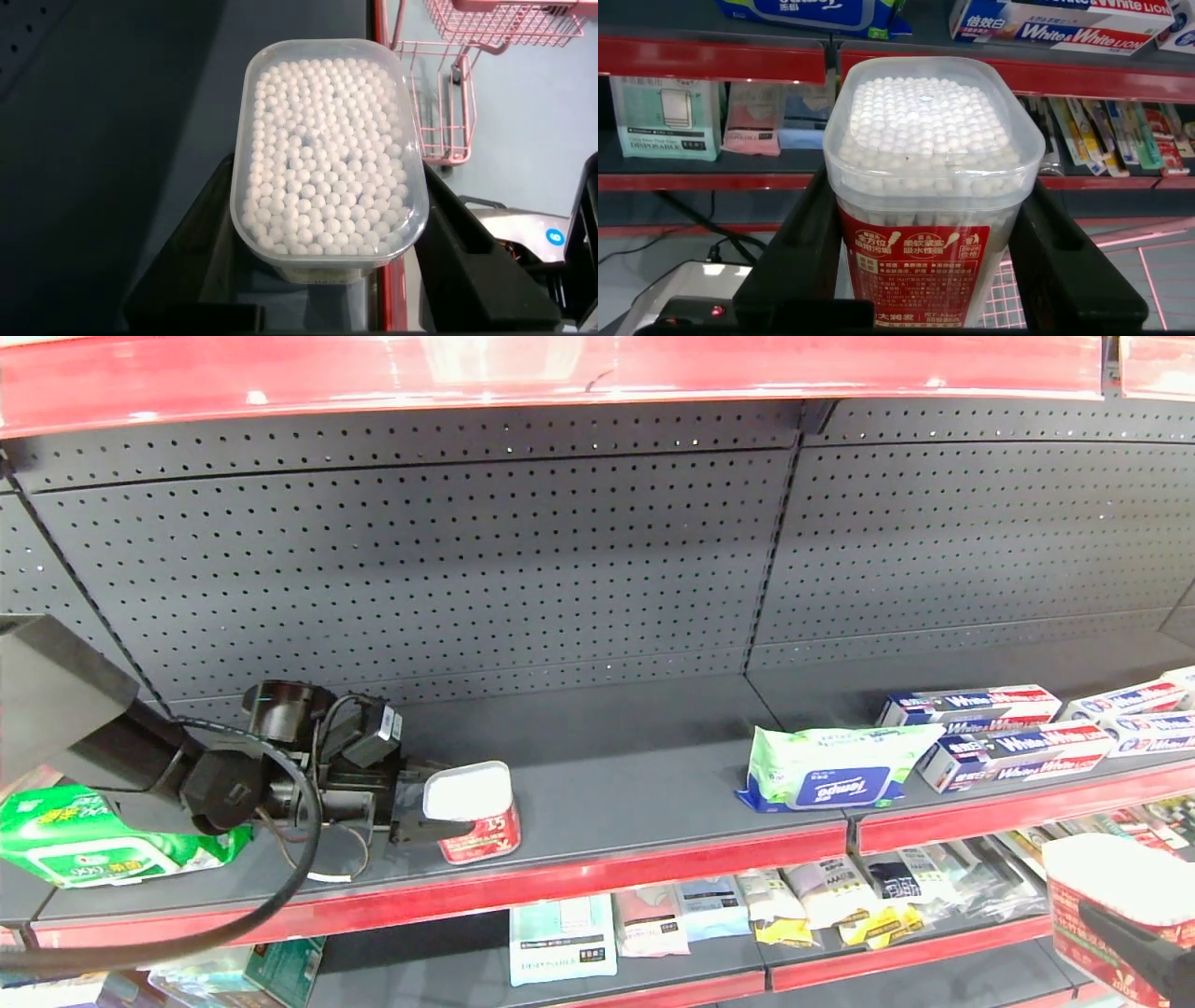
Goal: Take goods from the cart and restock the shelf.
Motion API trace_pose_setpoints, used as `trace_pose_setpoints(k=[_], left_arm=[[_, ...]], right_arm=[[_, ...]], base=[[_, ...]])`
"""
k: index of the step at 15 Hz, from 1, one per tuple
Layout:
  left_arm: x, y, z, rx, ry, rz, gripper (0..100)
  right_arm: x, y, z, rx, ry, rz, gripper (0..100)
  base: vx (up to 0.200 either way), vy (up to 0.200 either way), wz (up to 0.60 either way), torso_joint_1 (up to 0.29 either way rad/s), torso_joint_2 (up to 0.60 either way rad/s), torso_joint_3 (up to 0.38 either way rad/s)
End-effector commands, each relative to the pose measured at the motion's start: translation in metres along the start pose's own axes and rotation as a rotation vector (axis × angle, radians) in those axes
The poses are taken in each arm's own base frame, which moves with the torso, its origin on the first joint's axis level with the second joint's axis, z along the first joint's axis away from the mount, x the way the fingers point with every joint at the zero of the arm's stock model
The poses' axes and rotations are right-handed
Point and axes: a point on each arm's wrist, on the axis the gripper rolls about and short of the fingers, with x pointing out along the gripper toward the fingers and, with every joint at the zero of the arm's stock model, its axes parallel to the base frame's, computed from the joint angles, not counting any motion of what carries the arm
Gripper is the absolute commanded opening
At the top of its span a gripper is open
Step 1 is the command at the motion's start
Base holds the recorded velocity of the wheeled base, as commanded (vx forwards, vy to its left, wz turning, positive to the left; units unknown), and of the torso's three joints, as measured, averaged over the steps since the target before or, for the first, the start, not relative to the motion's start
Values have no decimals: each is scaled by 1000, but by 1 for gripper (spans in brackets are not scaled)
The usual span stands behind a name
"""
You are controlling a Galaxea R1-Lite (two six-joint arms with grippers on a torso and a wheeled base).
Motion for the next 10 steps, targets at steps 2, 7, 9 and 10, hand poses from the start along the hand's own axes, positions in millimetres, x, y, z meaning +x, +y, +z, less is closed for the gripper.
trace_pose_setpoints(k=[2,7,9,10], left_arm=[[4,0,-3,8,2,-10,0],[4,0,-6,21,5,-11,0],[3,0,-7,32,6,-7,0],[3,0,-7,32,6,-7,0]], right_arm=[[0,0,-1,-1,3,-3,0],[-1,0,-2,-1,0,-5,0],[-1,0,-2,1,-3,-6,0],[-1,0,-2,-1,-3,-6,0]], base=[[0,0,0,0,0,0],[0,0,0,0,0,0],[0,0,0,0,0,0],[0,0,0,0,0,0]])
